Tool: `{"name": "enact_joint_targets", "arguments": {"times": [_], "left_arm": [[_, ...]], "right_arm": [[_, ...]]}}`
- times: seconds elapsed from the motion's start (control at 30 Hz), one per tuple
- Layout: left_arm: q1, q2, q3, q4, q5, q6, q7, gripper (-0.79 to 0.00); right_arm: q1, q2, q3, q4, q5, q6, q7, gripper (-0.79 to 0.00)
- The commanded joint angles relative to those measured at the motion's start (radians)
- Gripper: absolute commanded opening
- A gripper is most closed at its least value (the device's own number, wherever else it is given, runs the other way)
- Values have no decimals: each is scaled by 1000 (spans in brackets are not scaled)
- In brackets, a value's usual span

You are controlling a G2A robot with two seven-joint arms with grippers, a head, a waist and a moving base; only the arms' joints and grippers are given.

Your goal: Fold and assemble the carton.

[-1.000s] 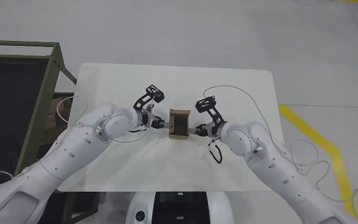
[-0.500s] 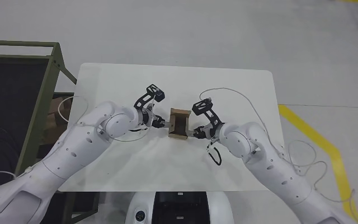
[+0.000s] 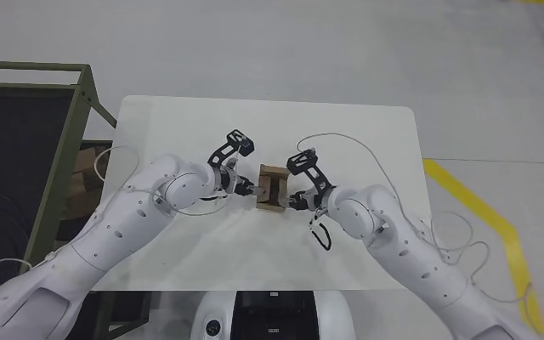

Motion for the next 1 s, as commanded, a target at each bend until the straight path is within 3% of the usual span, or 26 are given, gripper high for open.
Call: {"name": "enact_joint_targets", "arguments": {"times": [0.0, 0.97], "left_arm": [[0, -3, 1, 3, 1, -1, -2, 0], [-12, -54, 13, 49, 26, -14, -50, 0]], "right_arm": [[3, -3, -3, 4, -1, 1, 1, 0], [70, -67, -61, 96, -46, 107, 21, 0]]}}
